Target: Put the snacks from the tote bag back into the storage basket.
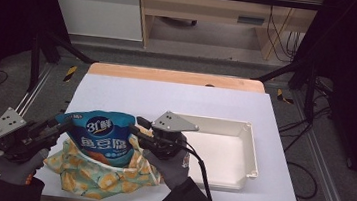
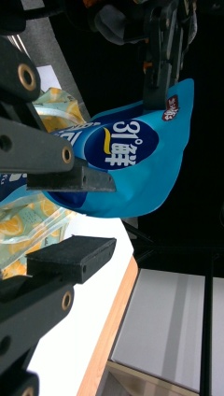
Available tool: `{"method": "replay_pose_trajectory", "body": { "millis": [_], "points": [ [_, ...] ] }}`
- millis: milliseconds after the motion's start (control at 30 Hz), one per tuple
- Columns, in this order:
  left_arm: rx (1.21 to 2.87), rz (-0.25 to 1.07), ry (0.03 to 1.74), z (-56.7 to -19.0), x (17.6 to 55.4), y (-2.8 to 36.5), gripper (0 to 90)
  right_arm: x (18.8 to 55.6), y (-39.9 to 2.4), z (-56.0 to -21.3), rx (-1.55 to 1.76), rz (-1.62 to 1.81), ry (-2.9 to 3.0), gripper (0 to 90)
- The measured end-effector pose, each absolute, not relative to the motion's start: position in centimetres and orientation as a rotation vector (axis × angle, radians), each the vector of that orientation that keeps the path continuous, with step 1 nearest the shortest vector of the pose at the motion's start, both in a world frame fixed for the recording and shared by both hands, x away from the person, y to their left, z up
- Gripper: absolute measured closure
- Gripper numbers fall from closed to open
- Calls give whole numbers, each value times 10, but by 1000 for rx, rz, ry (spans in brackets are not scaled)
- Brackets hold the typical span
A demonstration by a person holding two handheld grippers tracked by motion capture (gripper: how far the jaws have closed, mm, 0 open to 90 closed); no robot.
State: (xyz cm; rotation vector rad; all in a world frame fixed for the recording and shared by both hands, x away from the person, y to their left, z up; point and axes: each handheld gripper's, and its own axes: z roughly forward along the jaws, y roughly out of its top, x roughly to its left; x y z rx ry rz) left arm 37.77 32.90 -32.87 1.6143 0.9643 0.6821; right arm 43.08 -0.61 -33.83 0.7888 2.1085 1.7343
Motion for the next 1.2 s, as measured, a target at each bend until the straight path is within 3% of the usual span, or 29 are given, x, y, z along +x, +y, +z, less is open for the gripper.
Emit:
{"method": "replay_pose_trajectory", "body": {
  "millis": [667, 1200],
  "points": [
    [1612, 649, 976, -328, 378, 326, 860, 437, 8, -336, 794, 1690, 2131, 860],
    [1601, 681, 994, -323, 373, 323, 899, 435, 11, -330, 794, 1680, 2137, 900]
  ]
}}
